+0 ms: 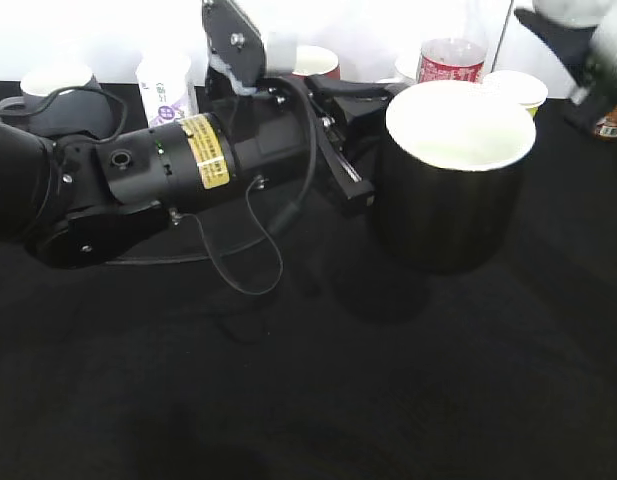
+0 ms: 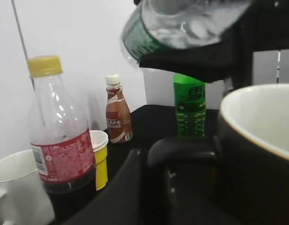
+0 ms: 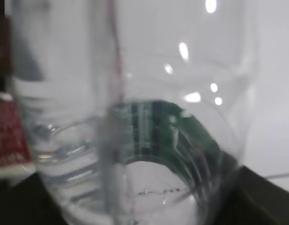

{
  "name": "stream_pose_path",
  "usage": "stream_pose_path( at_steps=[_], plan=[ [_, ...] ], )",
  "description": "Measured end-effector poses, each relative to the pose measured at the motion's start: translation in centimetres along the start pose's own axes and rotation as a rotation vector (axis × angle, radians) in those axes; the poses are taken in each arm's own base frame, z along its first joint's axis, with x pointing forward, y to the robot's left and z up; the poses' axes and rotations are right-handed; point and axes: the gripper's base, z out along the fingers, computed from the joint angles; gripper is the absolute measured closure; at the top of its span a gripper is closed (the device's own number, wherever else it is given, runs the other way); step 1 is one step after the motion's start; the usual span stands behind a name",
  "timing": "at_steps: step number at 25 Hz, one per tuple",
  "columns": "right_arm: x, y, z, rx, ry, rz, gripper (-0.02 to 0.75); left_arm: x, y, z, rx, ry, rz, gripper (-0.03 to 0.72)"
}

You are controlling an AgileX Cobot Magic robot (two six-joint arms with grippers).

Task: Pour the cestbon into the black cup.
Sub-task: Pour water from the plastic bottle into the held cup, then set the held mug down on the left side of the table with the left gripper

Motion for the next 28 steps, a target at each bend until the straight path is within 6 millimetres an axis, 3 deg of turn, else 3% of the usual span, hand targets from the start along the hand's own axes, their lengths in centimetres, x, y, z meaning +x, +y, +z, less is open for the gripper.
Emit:
stream_pose_path(
  at_steps=[2,5,10,13,17,25,28],
  plan=[
    [0.0,0.0,0.0,0.0,0.0,0.27,0.248,0.0,0.2,-0.1,-0.007,-0.001,0.0,0.643],
    [0.6,-0.1,0.0,0.032,0.061,0.537,0.248,0.5,2.1,-1.3,-0.06,0.001,-0.007,0.643],
    [2.3,-1.2,-0.4,0.225,0.196,0.795,0.248,1.8,6.8,-5.0,-0.219,0.014,-0.03,0.643],
    [2.4,-1.3,-0.4,0.241,0.199,0.812,0.248,2.6,9.3,-7.5,-0.319,0.038,-0.007,0.643],
    [2.4,-1.3,-0.4,0.243,0.202,0.815,0.248,2.5,11.3,-9.2,-0.395,0.022,0.033,0.643],
    [3.0,-0.9,-0.2,0.236,0.224,0.821,0.248,5.4,13.2,-10.1,-0.543,0.008,-0.021,0.643],
    [3.0,-0.9,-0.2,0.236,0.224,0.821,0.248,5.6,13.9,-10.6,-0.624,0.01,-0.006,0.643]
  ],
)
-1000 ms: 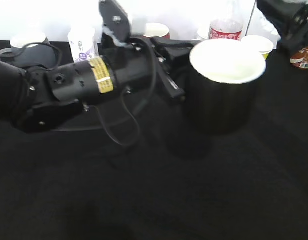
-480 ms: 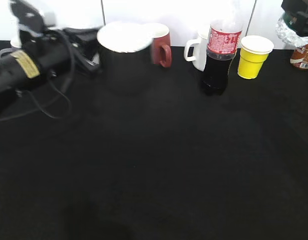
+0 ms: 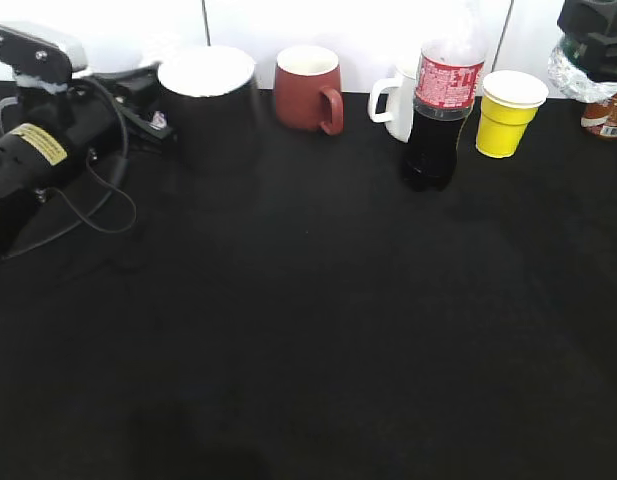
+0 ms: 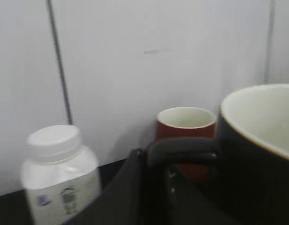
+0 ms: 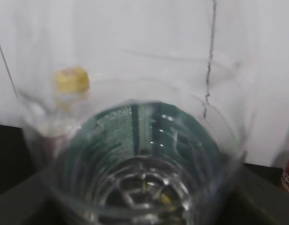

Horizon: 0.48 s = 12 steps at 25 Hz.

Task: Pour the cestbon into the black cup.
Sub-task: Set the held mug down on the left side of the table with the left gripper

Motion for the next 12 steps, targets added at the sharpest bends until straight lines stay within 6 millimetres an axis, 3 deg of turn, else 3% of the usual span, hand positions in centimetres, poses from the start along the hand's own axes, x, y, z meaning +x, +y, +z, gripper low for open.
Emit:
stream_pose_path(
  at_steps=[4,8,12],
  plan=[
    [0.3,0.1,0.1,-0.016,0.012,-0.022,0.248,0.1,0.5,0.0,-0.044,0.0,0.018,0.643],
    [0.3,0.2,0.1,-0.023,0.014,-0.033,0.248,3.5,0.8,0.5,-0.07,0.081,-0.006,0.643],
    [0.3,0.2,0.1,-0.023,0.014,-0.033,0.248,5.0,1.2,2.0,-0.071,0.083,-0.006,0.643]
  ],
)
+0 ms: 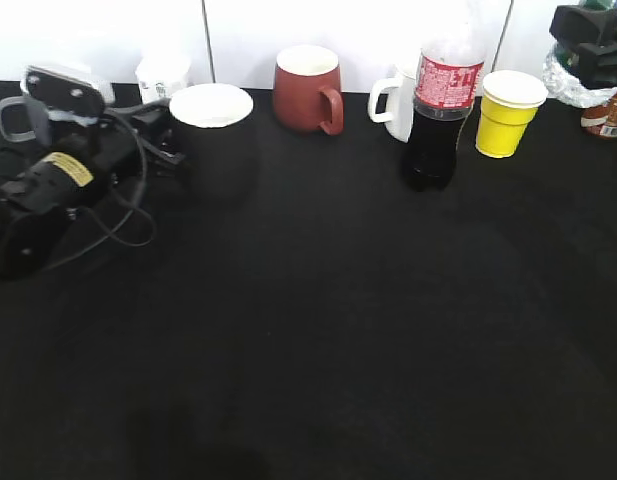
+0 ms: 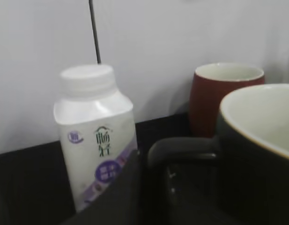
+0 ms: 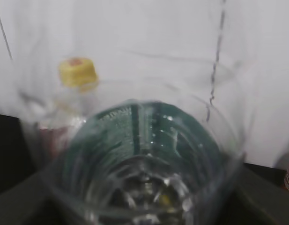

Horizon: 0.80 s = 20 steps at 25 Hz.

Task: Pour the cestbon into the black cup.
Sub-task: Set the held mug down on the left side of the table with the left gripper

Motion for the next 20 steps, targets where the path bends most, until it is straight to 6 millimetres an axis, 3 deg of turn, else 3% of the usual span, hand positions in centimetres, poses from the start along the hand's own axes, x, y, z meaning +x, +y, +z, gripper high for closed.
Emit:
stream_pose_path(
  at_steps=[4,10,20],
  plan=[
    [0.0,0.0,0.0,0.0,0.0,0.0,0.248,1.8,0.2,1.4,0.0,0.016,-0.003,0.643],
    [0.0,0.0,0.0,0.0,0.0,0.0,0.248,1.8,0.0,1.5,0.02,0.014,0.007,0.641],
    [0.0,0.0,0.0,0.0,0.0,0.0,0.248,3.0,-0.5,-1.7,0.014,0.05,-0.046,0.449]
  ],
)
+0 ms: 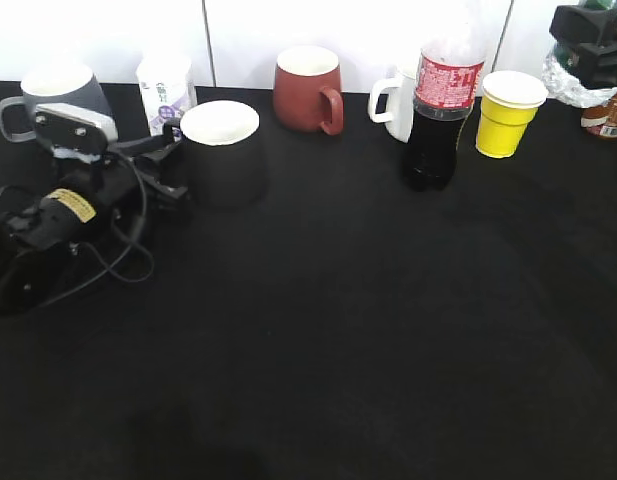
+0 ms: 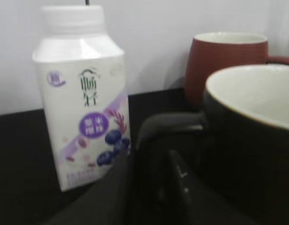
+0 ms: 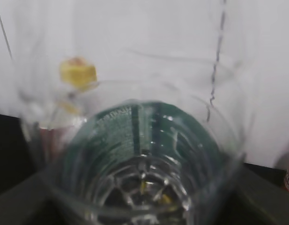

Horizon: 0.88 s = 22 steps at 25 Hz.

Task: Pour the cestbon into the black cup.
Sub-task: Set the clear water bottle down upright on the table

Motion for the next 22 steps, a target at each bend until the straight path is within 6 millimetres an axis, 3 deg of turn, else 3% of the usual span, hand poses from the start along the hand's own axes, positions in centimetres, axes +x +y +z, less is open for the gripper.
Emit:
stream_pose_path(
  at_steps=[5,10,14,17,22],
  plan=[
    [1.6,-0.2,0.9,0.002,0.058,0.011,0.248,-2.0,-0.1,-4.6,-0.094,0.02,-0.04,0.447],
    [7.3,-1.0,3.2,0.026,0.228,-0.018,0.248,-7.3,-2.1,-8.8,0.036,-0.1,0.035,0.447],
    [12.1,-2.4,4.9,0.131,0.221,-0.033,0.248,-11.1,-3.1,-10.3,0.098,-0.183,0.111,0.447],
    [14.2,-2.7,5.4,0.148,0.194,-0.045,0.248,-11.7,-3.1,-10.7,0.096,-0.178,0.124,0.447],
    [14.6,-2.9,5.5,0.16,0.188,-0.04,0.239,-11.6,-3.3,-10.7,0.117,-0.166,0.139,0.447]
  ],
)
